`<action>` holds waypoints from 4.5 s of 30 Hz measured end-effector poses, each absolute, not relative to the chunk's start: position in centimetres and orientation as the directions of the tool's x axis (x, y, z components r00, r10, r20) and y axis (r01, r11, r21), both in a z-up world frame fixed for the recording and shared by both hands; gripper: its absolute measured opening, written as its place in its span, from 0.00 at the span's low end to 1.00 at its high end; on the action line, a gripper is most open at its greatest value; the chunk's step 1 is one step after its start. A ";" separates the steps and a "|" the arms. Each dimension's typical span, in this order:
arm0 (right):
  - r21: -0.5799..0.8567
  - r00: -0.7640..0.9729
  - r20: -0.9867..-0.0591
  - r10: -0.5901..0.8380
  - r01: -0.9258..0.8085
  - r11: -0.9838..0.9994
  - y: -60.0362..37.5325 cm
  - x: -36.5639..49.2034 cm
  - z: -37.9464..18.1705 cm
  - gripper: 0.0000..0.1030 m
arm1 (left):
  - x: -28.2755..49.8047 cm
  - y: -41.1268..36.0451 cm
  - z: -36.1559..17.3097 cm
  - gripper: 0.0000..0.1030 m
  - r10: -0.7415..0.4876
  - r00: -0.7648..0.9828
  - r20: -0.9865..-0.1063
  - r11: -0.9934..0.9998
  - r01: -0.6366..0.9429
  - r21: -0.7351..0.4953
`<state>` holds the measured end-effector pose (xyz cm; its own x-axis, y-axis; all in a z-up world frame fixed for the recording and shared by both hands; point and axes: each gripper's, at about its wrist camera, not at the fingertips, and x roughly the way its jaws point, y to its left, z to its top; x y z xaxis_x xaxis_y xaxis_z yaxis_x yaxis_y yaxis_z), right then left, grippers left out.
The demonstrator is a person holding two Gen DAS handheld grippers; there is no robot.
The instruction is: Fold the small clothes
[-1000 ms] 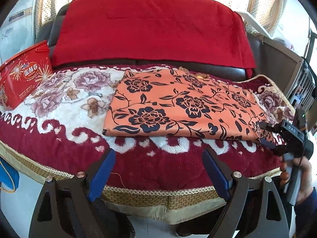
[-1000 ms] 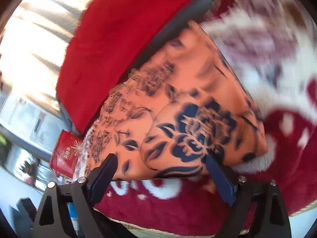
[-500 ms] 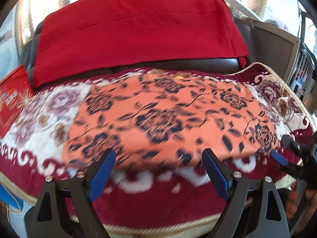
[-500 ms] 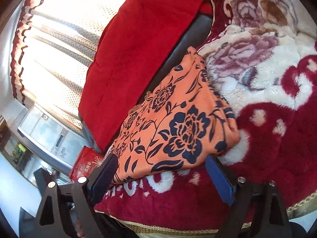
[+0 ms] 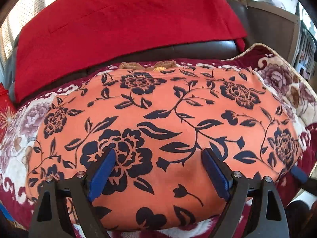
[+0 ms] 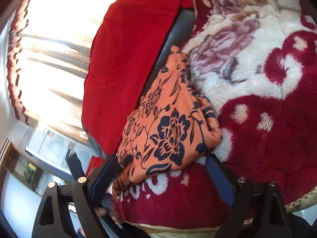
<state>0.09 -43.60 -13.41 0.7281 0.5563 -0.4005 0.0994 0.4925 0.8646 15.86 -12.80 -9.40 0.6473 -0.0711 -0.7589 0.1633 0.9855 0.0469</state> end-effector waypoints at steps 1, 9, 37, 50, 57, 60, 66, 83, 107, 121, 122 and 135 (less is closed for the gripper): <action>0.867 0.728 -0.404 0.554 0.113 0.485 -43.7 0.3 -13.4 0.89 | 15.6 -12.8 -9.2 0.86 -0.074 0.653 -0.754 0.984 0.170 0.051; 0.834 0.736 -0.488 0.469 0.234 0.500 -44.8 2.5 -12.6 0.86 | 14.3 -9.5 -6.4 0.86 -0.139 0.716 -0.684 0.985 0.174 -0.018; 0.514 0.607 -0.740 0.290 0.232 0.826 -46.7 11.9 -5.5 0.65 | 15.2 -8.7 -9.3 0.91 -0.109 0.678 -0.727 0.974 0.219 0.059; 0.366 0.505 -0.814 0.288 0.061 0.929 -40.4 22.9 -6.6 0.14 | 15.9 -9.0 -9.9 0.95 -0.116 0.679 -0.725 0.972 0.228 0.057; 0.293 0.501 -0.854 0.141 0.238 0.926 -43.0 23.5 -8.6 0.15 | 16.4 -9.0 -9.9 0.96 -0.127 0.672 -0.729 0.973 0.228 0.042; 0.201 0.527 -0.848 0.055 0.225 0.953 -41.5 22.5 -5.9 0.15 | 16.3 -8.9 -9.8 0.96 -0.131 0.669 -0.732 0.973 0.230 0.036; 0.261 0.559 -0.815 0.152 0.121 0.958 -36.7 18.7 -2.0 0.28 | 15.8 -7.8 -8.6 0.96 -0.186 0.673 -0.716 0.974 0.221 -0.045; 0.517 0.519 -0.752 0.407 0.080 0.853 -29.5 13.4 -6.6 0.84 | 9.2 13.6 -7.8 0.96 -0.251 0.766 -0.591 0.846 -0.124 -0.519; 0.464 0.488 -0.781 0.390 0.036 0.885 -28.7 13.9 -6.7 0.86 | 9.4 14.4 -10.9 0.11 -0.255 0.598 -0.760 0.861 -0.217 -0.459; 0.612 0.474 -0.729 0.494 0.129 0.780 -33.6 16.0 -7.6 0.85 | 14.4 8.8 -11.3 0.63 -0.159 0.542 -0.825 0.950 -0.144 -0.277; 0.663 0.499 -0.692 0.522 0.153 0.733 -34.8 16.0 -7.7 0.85 | 14.1 8.7 -10.4 0.63 -0.147 0.568 -0.810 0.956 -0.128 -0.263; 0.699 0.642 -0.615 0.457 0.176 0.693 -38.3 3.6 -6.0 0.86 | 14.2 3.8 -8.3 0.67 -0.100 0.662 -0.743 0.989 -0.014 -0.146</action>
